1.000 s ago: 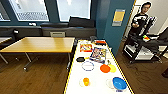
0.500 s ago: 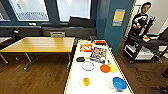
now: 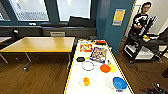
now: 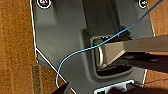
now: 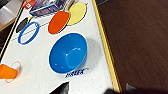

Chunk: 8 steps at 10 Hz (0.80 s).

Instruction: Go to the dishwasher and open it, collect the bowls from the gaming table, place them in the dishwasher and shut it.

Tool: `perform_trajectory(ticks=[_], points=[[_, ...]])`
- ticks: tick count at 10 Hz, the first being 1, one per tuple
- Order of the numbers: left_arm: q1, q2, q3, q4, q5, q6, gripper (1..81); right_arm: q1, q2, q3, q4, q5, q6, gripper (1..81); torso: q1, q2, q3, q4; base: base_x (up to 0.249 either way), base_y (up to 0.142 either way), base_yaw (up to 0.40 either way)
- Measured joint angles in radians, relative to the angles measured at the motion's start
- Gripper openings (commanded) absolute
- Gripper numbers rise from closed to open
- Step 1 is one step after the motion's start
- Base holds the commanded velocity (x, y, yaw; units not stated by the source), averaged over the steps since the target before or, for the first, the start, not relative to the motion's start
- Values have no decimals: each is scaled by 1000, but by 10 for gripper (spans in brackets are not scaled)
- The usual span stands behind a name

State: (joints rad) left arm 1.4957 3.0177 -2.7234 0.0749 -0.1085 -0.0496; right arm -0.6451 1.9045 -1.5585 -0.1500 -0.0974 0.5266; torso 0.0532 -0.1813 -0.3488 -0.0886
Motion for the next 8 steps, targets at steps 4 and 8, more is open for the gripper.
perform_trajectory(ticks=[4,8], points=[[-6,0,0,0,0,0,811,66,25,-42,3,-27,40,811,1,1,-64,0,0,0,0],[-11,0,-1,0,-3,-5,811,105,87,-85,3,-53,85,811,1,1,-68,0,0,0,0]])
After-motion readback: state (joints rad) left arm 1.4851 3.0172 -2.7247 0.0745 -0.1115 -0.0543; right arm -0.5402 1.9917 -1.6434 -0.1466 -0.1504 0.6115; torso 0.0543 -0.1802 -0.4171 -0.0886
